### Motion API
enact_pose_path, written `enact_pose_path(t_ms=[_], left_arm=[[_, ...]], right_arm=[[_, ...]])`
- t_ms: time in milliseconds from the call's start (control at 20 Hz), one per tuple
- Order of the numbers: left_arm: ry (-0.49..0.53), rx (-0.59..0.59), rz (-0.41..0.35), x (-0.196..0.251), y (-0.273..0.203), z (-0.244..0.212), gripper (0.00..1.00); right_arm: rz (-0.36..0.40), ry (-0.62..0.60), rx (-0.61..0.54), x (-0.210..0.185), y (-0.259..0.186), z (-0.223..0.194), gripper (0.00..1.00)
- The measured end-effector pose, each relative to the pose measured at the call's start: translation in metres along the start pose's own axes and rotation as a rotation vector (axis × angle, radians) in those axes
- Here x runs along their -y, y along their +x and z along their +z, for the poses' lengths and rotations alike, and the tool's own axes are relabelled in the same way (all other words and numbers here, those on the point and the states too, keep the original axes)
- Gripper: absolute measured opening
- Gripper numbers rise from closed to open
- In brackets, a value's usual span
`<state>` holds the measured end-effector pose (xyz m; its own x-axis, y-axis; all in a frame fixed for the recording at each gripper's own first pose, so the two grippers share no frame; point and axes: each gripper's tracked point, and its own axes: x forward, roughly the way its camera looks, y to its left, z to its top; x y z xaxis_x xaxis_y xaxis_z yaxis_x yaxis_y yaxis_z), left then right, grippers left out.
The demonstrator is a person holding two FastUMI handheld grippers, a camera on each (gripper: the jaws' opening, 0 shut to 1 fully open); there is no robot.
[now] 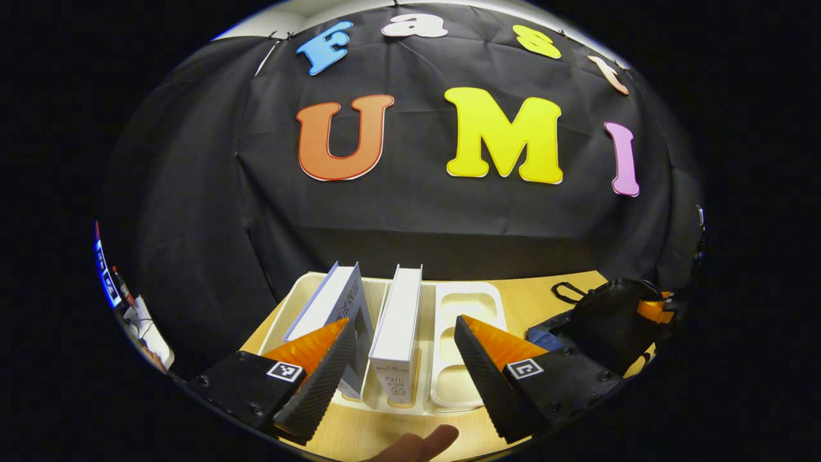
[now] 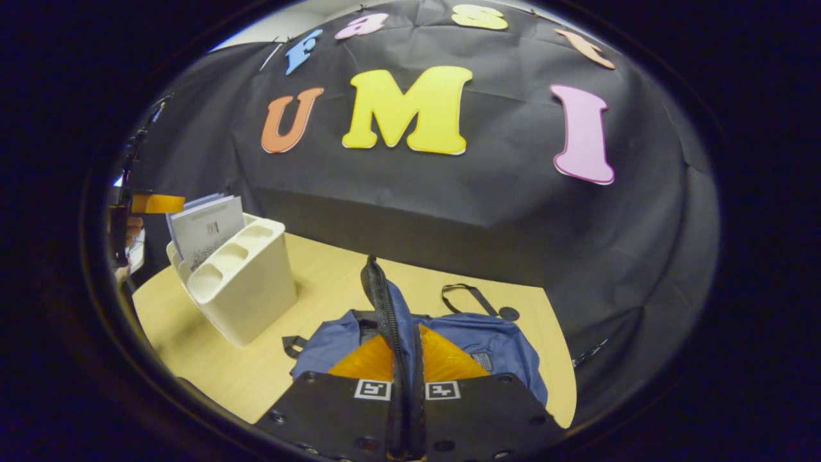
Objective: Open the schoolbag, grab two books from the bookshelf and put them into the schoolbag.
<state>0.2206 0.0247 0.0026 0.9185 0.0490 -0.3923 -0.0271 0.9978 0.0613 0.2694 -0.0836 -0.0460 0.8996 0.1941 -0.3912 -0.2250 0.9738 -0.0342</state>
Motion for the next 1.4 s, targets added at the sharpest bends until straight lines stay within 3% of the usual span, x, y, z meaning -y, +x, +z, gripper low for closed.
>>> enact_pose_path(t_ms=[300, 600, 750, 1000, 1250, 1350, 1400], left_arm=[[0.060, -0.121, -0.004, 0.004, 0.041, 0.012, 0.99], [0.063, -0.327, -0.003, 0.001, 0.067, 0.001, 0.95], [0.076, -0.488, -0.083, 0.013, 0.070, -0.025, 0.93], [0.095, -0.649, -0.082, 0.009, 0.085, -0.054, 0.77], [0.061, -0.707, -0.113, 0.004, 0.087, -0.072, 0.49], [0.047, -0.716, -0.113, 0.003, 0.081, -0.073, 0.48], [0.038, -0.709, -0.105, 0.001, 0.079, -0.072, 0.53]], right_arm=[[-0.006, 0.020, 0.017, 0.039, -0.009, 0.000, 0.05], [0.024, 0.025, 0.048, 0.055, -0.018, 0.001, 0.05], [0.030, 0.020, 0.071, 0.064, -0.020, 0.003, 0.05], [0.043, 0.008, 0.075, 0.064, -0.021, -0.005, 0.05], [0.041, 0.001, 0.077, 0.064, -0.022, -0.008, 0.05], [0.038, -0.004, 0.076, 0.065, -0.025, -0.008, 0.05], [0.036, -0.006, 0.076, 0.065, -0.024, -0.009, 0.05]])
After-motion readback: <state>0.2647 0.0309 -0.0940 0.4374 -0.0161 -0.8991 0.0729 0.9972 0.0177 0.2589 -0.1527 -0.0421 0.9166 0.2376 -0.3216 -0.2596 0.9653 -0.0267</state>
